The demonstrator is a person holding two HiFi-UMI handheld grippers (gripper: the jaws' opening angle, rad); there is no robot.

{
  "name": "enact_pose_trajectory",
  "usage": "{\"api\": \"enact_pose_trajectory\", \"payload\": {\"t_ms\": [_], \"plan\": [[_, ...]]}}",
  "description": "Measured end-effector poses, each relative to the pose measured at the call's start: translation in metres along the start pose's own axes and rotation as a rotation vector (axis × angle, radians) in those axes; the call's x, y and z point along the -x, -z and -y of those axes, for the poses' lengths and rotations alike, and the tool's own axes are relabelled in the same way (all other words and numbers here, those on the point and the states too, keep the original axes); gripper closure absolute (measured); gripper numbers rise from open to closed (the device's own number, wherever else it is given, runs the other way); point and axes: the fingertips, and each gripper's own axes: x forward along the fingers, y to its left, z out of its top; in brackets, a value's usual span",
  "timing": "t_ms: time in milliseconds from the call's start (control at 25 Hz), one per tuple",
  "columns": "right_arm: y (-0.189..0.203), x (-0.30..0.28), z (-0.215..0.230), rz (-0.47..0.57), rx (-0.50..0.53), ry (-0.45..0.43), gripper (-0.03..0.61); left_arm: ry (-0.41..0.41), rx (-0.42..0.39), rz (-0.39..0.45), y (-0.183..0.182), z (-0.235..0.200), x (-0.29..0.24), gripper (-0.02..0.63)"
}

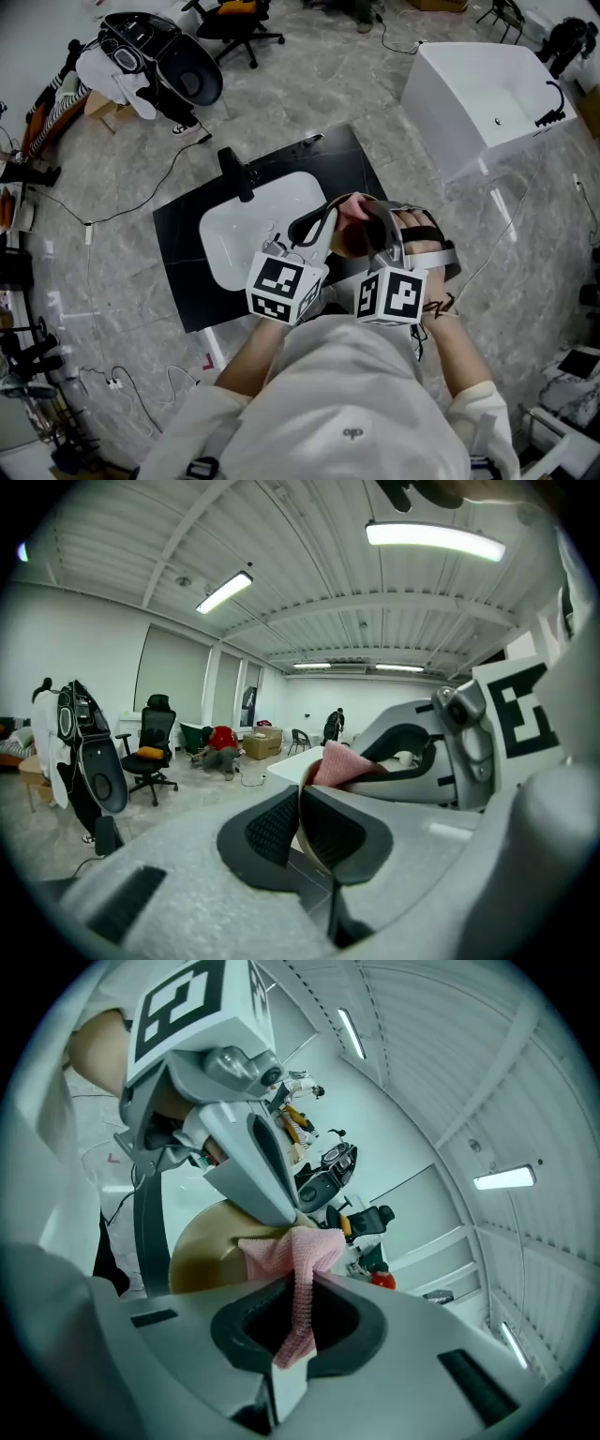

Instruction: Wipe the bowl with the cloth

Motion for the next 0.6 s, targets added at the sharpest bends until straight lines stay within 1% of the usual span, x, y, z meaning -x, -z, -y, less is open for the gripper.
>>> {"api": "enact_pose_trajectory", "payload": {"t_ms": [120,320,600], "plan": [[-0.006,0.001,0.006,0.011,0.006,0.023,0.561,0.014,-0.012,-0.013,0.003,0.006,-0.002,0.589],[-0.013,0.0,0.003,0.023,0.02,0.026,0.561,0.028,-0.014,-0.013,0.001,0.01,-0.004,0.589],[-0.009,-0.001,0.004,0.016,0.018,0.025,0.561,0.015,-0.014,-0.015,0.002,0.007,-0.003,0.589]]}}
